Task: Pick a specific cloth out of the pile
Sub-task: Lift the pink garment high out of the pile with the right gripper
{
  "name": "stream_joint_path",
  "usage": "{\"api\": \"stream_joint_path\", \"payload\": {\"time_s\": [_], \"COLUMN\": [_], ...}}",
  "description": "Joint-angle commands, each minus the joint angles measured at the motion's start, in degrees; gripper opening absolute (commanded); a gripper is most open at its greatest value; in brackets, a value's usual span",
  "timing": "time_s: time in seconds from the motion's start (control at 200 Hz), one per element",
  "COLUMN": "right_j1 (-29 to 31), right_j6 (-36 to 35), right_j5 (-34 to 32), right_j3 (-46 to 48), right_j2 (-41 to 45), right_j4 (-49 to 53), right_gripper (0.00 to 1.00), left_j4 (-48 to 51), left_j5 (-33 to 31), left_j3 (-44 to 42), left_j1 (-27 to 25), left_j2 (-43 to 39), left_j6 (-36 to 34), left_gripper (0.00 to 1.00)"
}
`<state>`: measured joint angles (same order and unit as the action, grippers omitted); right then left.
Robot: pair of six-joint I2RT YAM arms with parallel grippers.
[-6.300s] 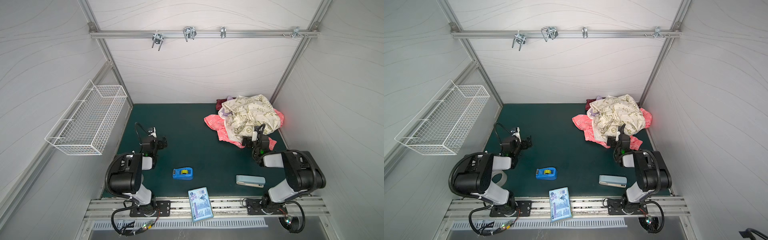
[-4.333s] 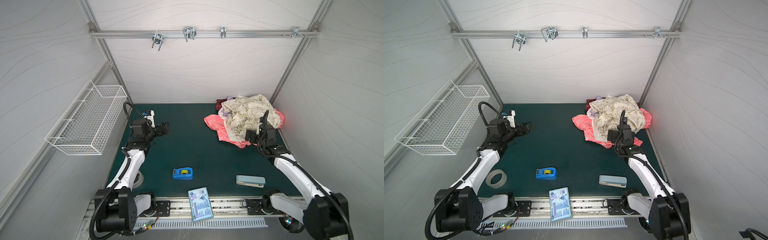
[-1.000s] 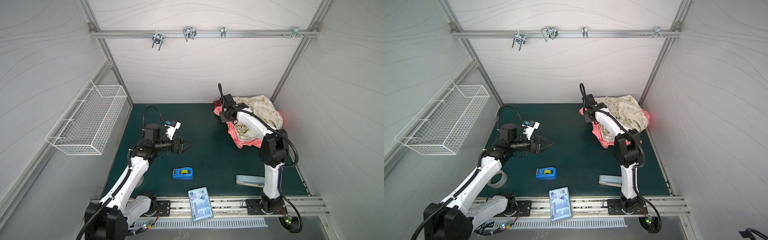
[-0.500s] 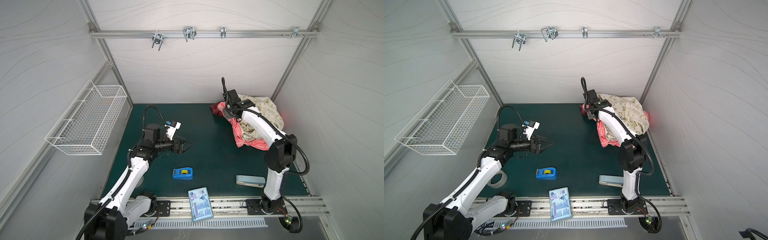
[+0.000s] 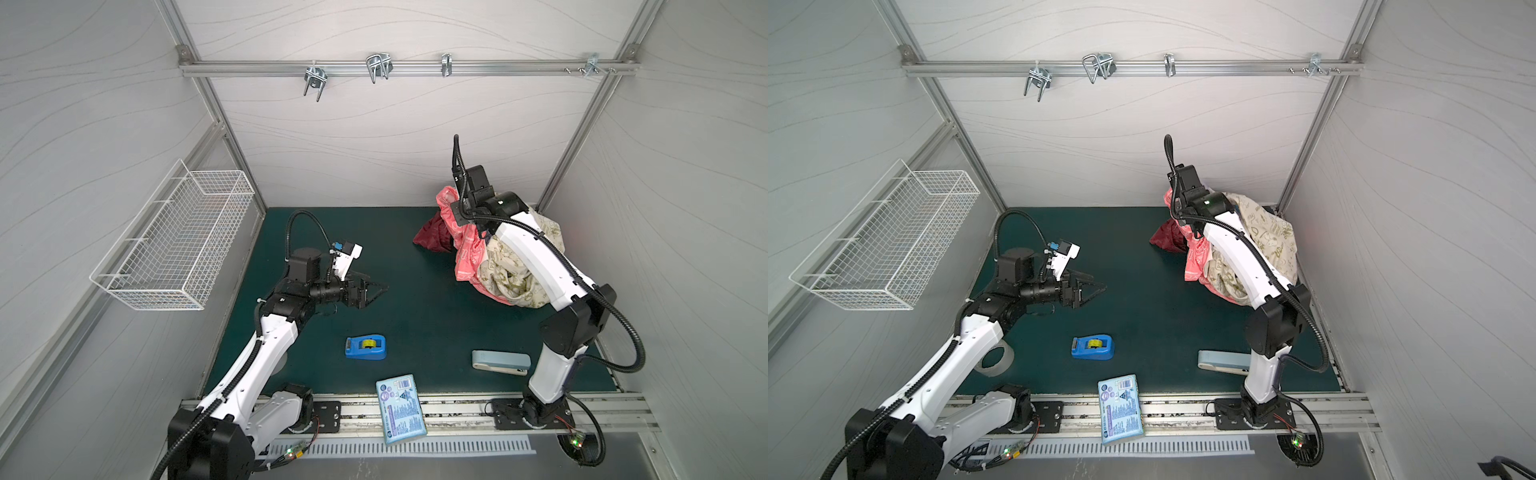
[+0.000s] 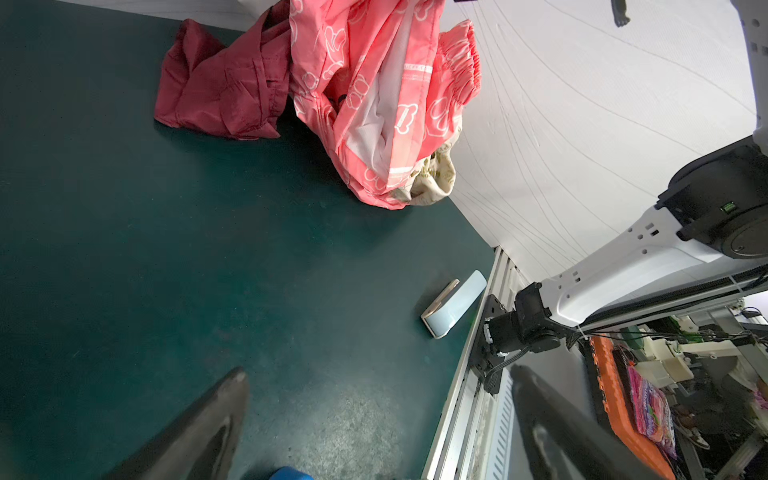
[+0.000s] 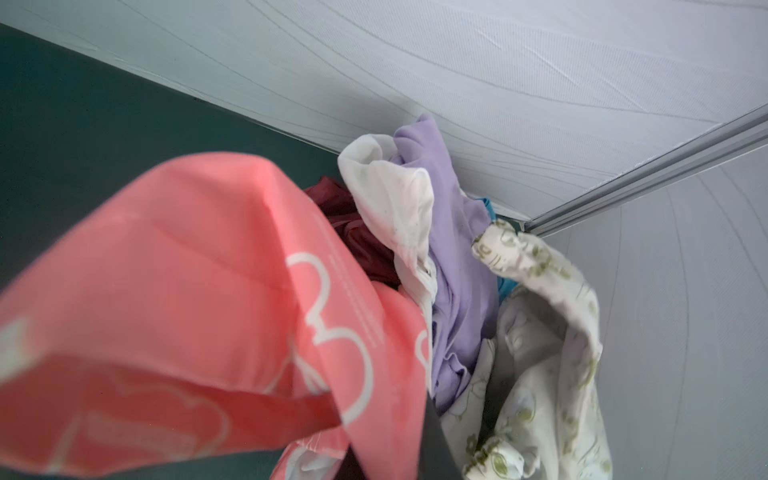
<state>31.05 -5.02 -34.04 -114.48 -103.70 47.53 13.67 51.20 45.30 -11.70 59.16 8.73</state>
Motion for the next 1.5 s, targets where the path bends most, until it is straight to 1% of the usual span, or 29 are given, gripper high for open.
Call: {"api": "stream_joint_path", "payload": {"time_s": [0.0, 0.13, 0.265, 0.275, 0.305, 0.52, 0.736, 0.956, 1.111, 1.171, 1.186, 1.236, 1.306, 1.411, 1.496], "right_j1": [0.7, -0.4, -1.9, -1.9, -2.1, -4.7, -7.5, -7.9, -8.0, -8.4, -8.5, -9.5, -11.9, -17.0, -18.6], "right_j6": [-3.3, -4.0, -4.0, -5.4, -6.2, -7.2, -6.2, -5.2, -4.8, -4.8, -3.3, -2.3, 1.2, 8.6, 10.8], "right_j5": [-4.2, -5.2, -4.7, -4.6, -4.8, -5.1, -4.5, -3.8, -2.6, -3.0, -3.0, -3.2, -2.5, 4.3, 7.4], "right_j3": [-5.8, -10.4, -14.4, -14.7, -15.3, -20.3, -22.6, -23.3, -26.0, -25.5, -25.1, -22.6, -16.9, -10.5, -9.1], "right_j2": [3.5, 2.0, 1.2, 1.2, 1.2, 0.2, 1.0, 2.7, 3.2, 3.7, 3.8, 4.6, 6.1, 8.2, 9.1], "right_j4": [-7.3, -6.3, -6.0, -6.0, -6.4, -6.8, -7.3, -10.2, -9.9, -8.8, -8.5, -7.5, -6.4, -4.7, -5.8], "right_gripper": [0.0, 0.0, 0.0, 0.0, 0.0, 0.0, 0.0, 0.0, 0.0, 0.0, 0.0, 0.0, 0.0, 0.0, 0.0], "left_j4": [-0.7, -0.7, -0.6, -0.6, -0.5, -0.4, -0.1, 0.1, 0.0, 0.1, 0.1, 0.0, -0.1, -0.1, 0.2], "left_j5": [0.1, 0.0, -0.2, -0.2, -0.2, -0.5, -0.5, -0.7, -0.8, -0.7, -0.7, -0.8, -0.8, -0.8, -0.9], "left_j3": [0.2, 0.2, 0.2, 0.3, 0.3, 0.2, 0.4, 0.5, 0.5, 0.6, 0.6, 0.6, 0.6, 0.8, 0.9], "left_j1": [-0.3, -0.3, -0.4, -0.4, -0.4, -0.4, -0.5, -0.4, -0.4, -0.4, -0.4, -0.5, -0.4, -0.4, -0.4], "left_j2": [-1.1, -1.2, -1.1, -1.1, -1.1, -1.0, -0.6, -0.4, -0.2, -0.2, -0.2, -0.2, -0.1, 0.1, 0.3], "left_j6": [-1.1, -1.2, -1.3, -1.3, -1.3, -1.4, -1.6, -1.7, -1.6, -1.7, -1.7, -1.7, -1.7, -1.5, -1.7], "left_gripper": [0.99, 0.99, 0.99, 0.99, 0.99, 0.99, 0.99, 0.99, 0.99, 0.99, 0.99, 0.99, 0.99, 0.99, 0.99]}}
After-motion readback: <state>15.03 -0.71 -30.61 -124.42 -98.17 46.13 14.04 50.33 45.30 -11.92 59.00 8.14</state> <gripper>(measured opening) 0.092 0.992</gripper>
